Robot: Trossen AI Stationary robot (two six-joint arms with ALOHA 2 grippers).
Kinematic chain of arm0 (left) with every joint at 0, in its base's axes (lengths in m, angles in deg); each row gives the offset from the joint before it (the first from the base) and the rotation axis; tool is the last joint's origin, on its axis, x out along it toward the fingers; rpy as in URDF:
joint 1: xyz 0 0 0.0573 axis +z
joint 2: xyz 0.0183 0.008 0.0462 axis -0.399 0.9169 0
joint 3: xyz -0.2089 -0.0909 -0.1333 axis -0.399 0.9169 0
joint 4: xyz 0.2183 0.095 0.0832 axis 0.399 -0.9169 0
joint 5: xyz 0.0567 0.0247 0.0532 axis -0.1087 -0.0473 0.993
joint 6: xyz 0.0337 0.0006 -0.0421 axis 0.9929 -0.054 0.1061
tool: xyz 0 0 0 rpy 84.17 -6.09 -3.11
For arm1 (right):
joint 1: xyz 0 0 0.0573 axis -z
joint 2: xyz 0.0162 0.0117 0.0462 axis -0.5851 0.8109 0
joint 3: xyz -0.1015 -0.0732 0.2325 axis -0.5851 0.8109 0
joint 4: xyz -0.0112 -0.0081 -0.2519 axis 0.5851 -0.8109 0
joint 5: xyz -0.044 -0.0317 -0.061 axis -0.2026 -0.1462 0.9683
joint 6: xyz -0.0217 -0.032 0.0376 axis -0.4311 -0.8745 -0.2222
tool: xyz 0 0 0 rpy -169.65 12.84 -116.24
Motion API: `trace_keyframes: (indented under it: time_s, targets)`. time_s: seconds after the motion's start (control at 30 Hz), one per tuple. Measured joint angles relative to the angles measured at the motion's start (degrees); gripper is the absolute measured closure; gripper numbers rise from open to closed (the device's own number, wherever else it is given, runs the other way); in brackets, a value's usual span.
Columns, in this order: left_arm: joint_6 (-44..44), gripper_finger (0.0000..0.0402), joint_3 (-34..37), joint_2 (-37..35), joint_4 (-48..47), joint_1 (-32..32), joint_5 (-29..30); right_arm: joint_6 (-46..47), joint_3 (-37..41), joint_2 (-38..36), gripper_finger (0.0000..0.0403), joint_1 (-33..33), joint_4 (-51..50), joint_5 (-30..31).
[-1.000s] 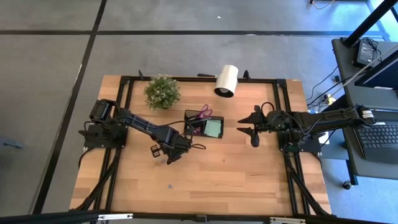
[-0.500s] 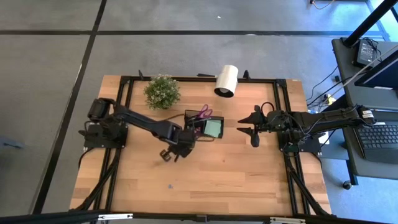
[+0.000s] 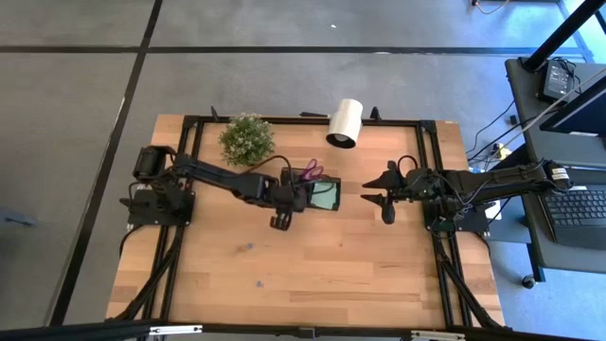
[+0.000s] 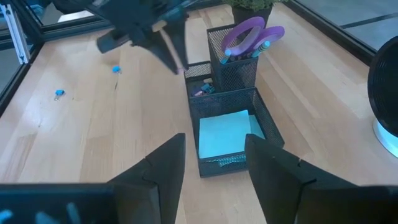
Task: Pick and place office supplies into organizer
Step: Put the pink binder clip into the black desk organizer, then put the blue binder clip into the black desk organizer
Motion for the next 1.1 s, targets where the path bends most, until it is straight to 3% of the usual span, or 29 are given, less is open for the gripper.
trace_keyframes:
  time_s: [0.23,0.63,1.1]
  targets:
    - [-7.10,0.0345,-0.04,0.70,-0.04,1.87,1.47,-0.06,0.00,0.00,0.0232,0.00,0.02,0.00]
    - [-7.12,0.0328,-0.02,4.63,-0.85,2.14,1.98,0.00,0.00,0.00,0.0232,0.02,0.04,-0.01]
    - [-7.07,0.0294,-0.07,3.09,-2.43,2.21,3.82,-0.19,0.00,0.00,0.0232,0.02,-0.02,-0.02]
